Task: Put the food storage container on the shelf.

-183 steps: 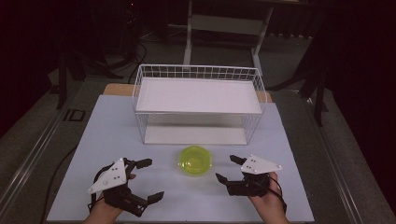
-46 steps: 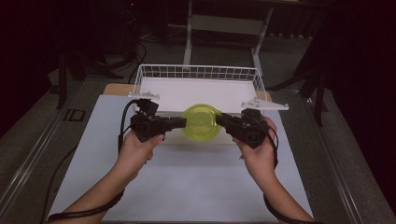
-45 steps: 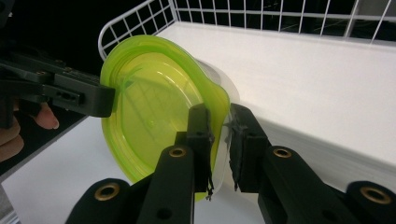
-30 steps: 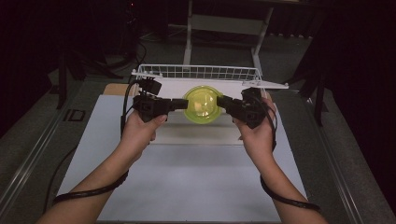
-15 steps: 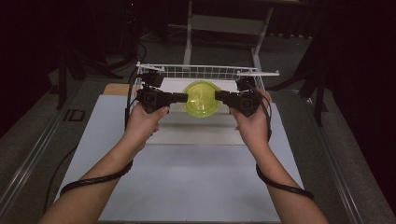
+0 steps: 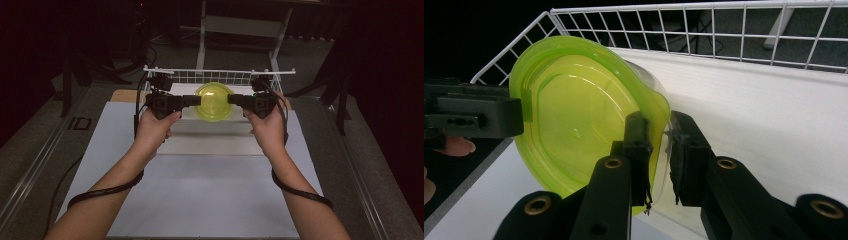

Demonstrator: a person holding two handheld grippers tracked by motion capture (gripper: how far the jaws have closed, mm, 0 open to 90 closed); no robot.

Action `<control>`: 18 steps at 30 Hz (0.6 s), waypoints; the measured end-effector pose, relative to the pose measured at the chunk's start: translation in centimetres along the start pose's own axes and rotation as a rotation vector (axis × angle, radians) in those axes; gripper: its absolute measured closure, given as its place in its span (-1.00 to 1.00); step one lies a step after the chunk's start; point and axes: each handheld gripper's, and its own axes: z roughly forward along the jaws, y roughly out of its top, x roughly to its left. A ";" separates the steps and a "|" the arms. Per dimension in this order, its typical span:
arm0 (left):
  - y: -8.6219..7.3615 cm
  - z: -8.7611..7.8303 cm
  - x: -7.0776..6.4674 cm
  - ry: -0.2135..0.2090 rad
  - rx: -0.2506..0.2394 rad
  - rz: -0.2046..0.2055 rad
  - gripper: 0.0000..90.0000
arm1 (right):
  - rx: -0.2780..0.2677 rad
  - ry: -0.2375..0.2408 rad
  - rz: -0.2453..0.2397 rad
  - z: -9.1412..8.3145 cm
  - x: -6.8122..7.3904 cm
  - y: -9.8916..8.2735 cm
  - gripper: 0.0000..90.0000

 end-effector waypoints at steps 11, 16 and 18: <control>1.1 1.2 1.2 0.023 -0.034 -0.064 0.63 | 0.057 0.016 0.128 1.6 -1.6 1.9 0.55; 1.4 1.7 1.7 0.053 -0.024 -0.085 0.45 | 0.031 0.025 0.148 1.6 -1.9 2.2 0.57; 1.4 1.8 2.0 0.073 -0.022 -0.088 0.45 | 0.034 0.033 0.151 1.6 -1.8 2.2 0.57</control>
